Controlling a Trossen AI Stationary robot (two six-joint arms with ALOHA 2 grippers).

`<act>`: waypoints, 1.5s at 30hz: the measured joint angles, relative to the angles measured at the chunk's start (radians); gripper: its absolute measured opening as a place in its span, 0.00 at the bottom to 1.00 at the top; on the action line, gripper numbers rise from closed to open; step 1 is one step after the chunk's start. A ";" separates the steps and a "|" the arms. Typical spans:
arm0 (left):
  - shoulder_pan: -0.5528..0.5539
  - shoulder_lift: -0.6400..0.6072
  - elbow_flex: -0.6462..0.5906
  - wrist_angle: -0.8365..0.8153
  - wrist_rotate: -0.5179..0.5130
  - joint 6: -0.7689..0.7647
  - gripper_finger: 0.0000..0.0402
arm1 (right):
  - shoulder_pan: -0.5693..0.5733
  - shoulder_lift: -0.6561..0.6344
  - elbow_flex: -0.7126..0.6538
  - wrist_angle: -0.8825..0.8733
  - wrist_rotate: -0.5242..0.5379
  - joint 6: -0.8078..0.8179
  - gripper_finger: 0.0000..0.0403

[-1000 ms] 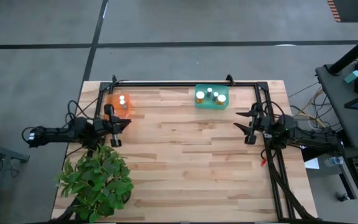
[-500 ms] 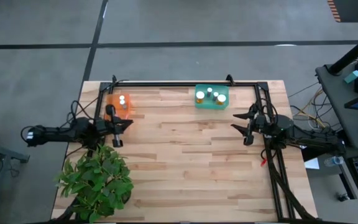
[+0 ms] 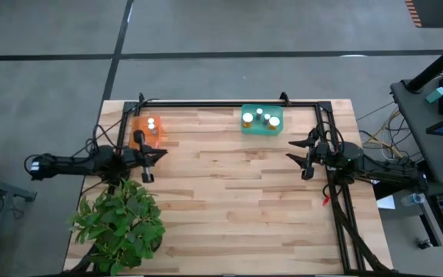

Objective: Pick and place medicine bottles into bin by pill shape (circle, oval)
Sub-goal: Return to Home Position

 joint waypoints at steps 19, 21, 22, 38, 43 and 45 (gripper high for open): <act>0.000 0.076 -0.001 0.000 0.000 0.000 0.00 | 0.000 0.000 -0.001 0.000 0.000 0.000 0.51; 0.000 0.083 -0.001 0.000 0.000 0.000 0.00 | 0.000 0.000 -0.001 0.000 0.000 0.000 0.51; 0.000 0.087 -0.001 0.000 0.000 0.000 0.00 | 0.000 0.000 -0.001 0.000 0.000 0.000 0.51; 0.000 0.134 -0.001 0.000 -0.001 0.000 0.00 | 0.000 0.000 -0.001 0.000 0.000 0.000 0.51; 0.000 0.148 -0.001 0.000 -0.001 0.000 0.00 | 0.000 0.000 -0.001 0.000 0.000 0.000 0.51; 0.000 0.154 -0.001 0.000 -0.001 0.000 0.00 | 0.000 0.000 -0.001 0.000 0.000 0.000 0.51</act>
